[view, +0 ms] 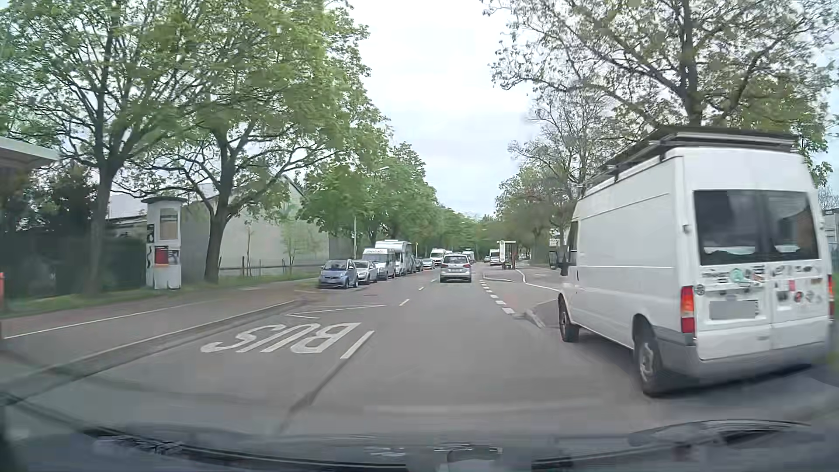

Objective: Follow the waypoints while adhering to traffic rules and regulations

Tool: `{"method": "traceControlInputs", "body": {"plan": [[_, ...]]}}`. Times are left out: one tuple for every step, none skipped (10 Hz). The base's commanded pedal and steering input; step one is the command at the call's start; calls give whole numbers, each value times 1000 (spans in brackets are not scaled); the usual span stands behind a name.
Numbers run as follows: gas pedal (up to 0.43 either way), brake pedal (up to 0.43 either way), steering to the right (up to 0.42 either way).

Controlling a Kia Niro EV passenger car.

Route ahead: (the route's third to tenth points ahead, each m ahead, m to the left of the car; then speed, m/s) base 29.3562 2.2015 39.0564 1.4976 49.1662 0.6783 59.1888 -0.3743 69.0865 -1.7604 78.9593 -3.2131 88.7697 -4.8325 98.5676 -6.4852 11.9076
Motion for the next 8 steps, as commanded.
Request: {"method": "traceControlInputs", "body": {"plan": [[67, 0, 9], [67, 0, 10], [67, 0, 11], [67, 0, 11], [67, 0, 11], [67, 0, 11], [67, 0, 11], [67, 0, 11]]}}
